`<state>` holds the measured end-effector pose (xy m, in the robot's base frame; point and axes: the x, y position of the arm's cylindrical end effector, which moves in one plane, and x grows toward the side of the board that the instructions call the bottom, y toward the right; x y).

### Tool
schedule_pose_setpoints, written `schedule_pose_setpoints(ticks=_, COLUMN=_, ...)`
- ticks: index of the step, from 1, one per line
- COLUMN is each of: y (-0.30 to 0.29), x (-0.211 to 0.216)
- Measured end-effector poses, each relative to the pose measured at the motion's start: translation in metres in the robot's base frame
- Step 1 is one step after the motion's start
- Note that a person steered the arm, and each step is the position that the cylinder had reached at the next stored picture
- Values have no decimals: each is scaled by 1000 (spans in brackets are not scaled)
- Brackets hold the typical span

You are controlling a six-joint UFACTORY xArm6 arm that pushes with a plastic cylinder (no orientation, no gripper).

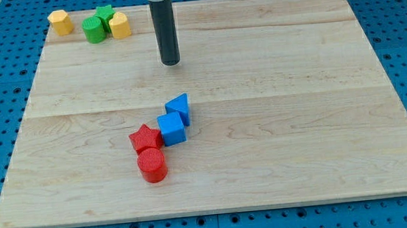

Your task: Point at yellow heart

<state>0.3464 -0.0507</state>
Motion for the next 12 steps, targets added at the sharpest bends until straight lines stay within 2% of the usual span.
schedule_pose_setpoints(ticks=11, y=28, x=0)
schedule_pose_setpoints(ticks=12, y=46, x=18)
